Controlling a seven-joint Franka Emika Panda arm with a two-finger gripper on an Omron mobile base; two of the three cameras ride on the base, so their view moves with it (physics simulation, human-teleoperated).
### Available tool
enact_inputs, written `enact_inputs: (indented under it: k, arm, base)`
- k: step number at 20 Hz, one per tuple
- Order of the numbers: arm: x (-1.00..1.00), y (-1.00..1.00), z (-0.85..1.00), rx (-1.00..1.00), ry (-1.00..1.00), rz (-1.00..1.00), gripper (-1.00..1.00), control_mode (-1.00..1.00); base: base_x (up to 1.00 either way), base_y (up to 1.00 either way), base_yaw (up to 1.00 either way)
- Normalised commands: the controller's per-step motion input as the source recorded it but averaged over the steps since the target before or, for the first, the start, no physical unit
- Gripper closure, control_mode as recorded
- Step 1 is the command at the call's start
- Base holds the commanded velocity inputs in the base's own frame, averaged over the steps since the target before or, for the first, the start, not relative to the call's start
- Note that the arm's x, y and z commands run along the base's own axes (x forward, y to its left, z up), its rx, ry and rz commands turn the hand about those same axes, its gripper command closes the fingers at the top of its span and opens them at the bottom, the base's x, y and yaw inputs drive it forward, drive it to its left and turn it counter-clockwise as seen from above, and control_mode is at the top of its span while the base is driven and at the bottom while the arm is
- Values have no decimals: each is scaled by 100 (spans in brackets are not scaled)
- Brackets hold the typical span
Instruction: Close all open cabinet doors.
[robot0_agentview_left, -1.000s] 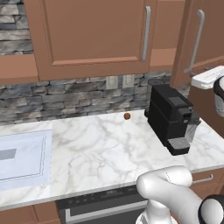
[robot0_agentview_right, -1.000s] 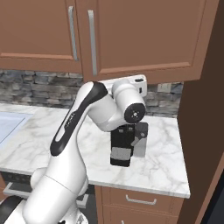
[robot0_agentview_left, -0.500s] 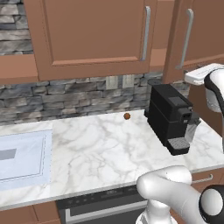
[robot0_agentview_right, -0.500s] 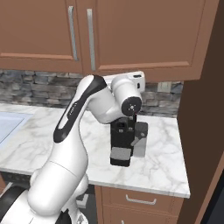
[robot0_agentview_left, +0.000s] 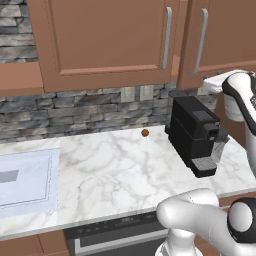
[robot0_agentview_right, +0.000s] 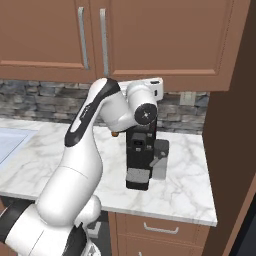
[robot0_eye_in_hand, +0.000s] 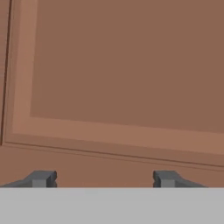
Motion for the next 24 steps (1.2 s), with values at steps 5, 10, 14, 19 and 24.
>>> enact_inputs:
  k: [5, 10, 14, 19, 24]
  arm:
    - [36, 3, 0, 0, 0, -2, -100, -100]
    - [30, 0, 0, 0, 0, -1, -100, -100]
    - [18, 0, 0, 0, 0, 0, -100, -100]
    - [1, 0, 1, 0, 6, 0, -100, -100]
    - [12, 0, 0, 0, 0, 0, -100, -100]
  base:
    - [0, 0, 0]
    - [0, 0, 0]
    - [0, 0, 0]
    - [0, 0, 0]
    - [0, 0, 0]
